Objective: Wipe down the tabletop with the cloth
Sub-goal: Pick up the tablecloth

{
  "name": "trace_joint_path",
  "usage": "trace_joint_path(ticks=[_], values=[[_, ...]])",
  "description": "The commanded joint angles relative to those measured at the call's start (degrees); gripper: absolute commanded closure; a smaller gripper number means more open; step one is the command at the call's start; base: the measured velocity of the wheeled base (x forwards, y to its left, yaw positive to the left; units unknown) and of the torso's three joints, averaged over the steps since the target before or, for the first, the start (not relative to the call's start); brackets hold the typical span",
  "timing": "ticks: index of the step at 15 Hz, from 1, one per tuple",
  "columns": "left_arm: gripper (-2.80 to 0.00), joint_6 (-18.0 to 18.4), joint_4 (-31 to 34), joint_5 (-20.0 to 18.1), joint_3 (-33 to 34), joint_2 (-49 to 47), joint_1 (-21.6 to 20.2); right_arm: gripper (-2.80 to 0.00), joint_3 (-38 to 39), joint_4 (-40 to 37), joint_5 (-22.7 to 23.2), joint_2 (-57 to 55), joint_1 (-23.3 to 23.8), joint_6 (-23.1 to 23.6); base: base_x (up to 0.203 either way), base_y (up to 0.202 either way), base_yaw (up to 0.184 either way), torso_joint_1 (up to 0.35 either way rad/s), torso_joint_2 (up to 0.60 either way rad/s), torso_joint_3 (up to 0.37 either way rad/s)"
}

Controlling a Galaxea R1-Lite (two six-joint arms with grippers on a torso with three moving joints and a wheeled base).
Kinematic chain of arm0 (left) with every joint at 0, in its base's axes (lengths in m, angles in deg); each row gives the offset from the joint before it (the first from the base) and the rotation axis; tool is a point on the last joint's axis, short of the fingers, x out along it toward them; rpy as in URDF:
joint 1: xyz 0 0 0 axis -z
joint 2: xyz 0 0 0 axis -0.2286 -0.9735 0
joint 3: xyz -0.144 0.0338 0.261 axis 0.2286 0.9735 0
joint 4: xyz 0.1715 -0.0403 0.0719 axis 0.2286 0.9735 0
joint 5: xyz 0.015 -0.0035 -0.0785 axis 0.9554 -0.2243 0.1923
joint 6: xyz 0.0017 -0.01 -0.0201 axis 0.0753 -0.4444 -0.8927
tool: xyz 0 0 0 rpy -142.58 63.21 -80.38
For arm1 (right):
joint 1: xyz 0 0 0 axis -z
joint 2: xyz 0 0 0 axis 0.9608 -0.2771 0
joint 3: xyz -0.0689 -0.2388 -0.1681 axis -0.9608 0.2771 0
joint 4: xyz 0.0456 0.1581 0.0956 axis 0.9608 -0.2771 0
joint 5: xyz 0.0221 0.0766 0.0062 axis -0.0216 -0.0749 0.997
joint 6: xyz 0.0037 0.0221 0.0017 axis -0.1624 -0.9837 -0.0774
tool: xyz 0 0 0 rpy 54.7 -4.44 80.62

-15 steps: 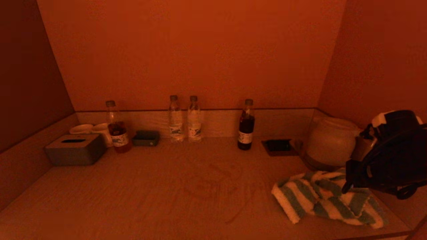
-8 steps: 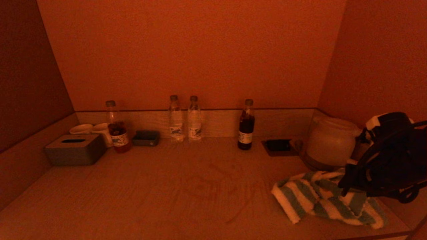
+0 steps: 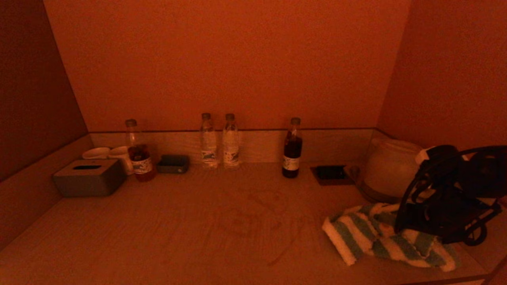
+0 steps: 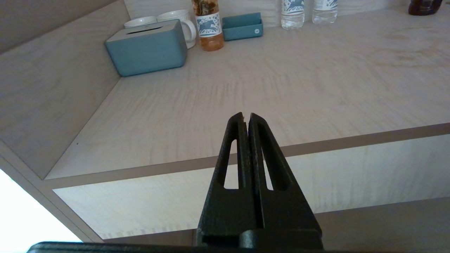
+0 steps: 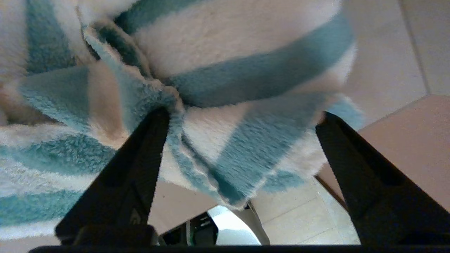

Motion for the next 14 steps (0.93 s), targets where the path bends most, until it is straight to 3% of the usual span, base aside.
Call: trace_joint_path(ticks=[1, 5, 12, 13, 14], values=[[0.00, 0.04, -0.01, -0.04, 0.00, 0.00, 0.04, -2.80, -0.05, 0.17, 0.06, -2.15, -0.43, -0.11, 0.000, 0.000, 0.000, 0.000, 0.00, 0.000], [0.00, 0.04, -0.01, -0.04, 0.00, 0.00, 0.04, -2.80, -0.05, 0.22, 0.17, -3.09, -0.79, -0.16, 0.000, 0.000, 0.000, 0.000, 0.00, 0.000], [0.00, 0.04, -0.01, -0.04, 0.00, 0.00, -0.05, -2.80, -0.05, 1.36, 7.36, -8.10, -1.92, -0.16, 0.000, 0.000, 0.000, 0.000, 0.00, 0.000], [0.00, 0.04, -0.01, 0.05, 0.00, 0.00, -0.05, 0.00, 0.03, 1.37, 8.08, -8.28, -1.93, -0.16, 0.000, 0.000, 0.000, 0.000, 0.00, 0.000], [0.00, 0.04, -0.01, -0.03, 0.00, 0.00, -0.05, 0.00, 0.01, 1.37, 8.20, -8.28, -1.91, -0.16, 0.000, 0.000, 0.000, 0.000, 0.00, 0.000]])
